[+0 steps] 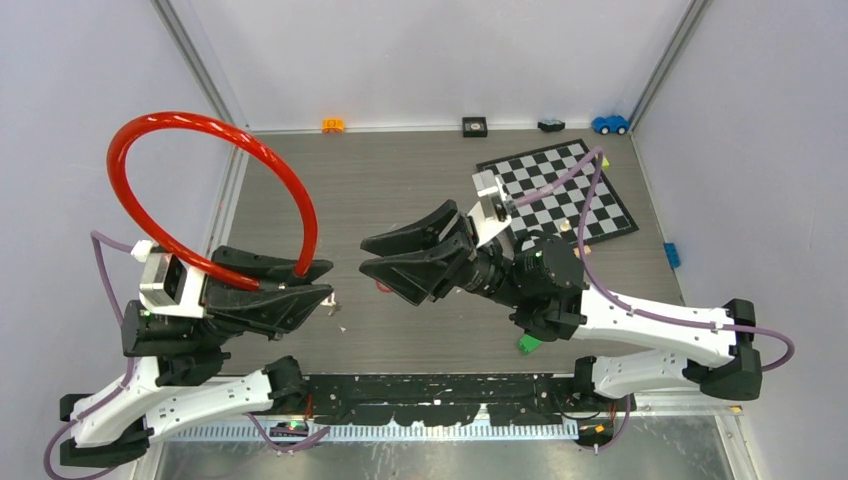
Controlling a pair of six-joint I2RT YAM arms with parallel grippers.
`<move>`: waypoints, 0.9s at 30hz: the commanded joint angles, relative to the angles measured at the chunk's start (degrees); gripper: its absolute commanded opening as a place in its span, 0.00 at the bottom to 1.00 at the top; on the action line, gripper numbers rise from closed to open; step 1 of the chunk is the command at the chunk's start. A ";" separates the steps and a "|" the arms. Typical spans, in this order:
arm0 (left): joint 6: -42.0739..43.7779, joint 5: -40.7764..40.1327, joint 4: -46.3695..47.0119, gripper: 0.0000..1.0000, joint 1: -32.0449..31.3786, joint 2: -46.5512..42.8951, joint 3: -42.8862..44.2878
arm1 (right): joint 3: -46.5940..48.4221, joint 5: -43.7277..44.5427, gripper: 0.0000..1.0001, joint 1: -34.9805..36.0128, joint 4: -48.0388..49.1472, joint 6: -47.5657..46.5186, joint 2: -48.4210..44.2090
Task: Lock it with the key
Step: Lock the lock.
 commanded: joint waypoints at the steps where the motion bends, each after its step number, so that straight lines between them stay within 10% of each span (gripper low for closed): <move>1: -0.02 1.17 4.66 0.00 -0.21 0.47 2.43 | 3.36 5.03 0.50 0.21 0.36 15.14 1.19; 27: 1.73 -0.01 4.66 0.00 -0.23 -0.17 0.76 | 5.30 -8.14 0.49 1.59 7.27 27.66 8.20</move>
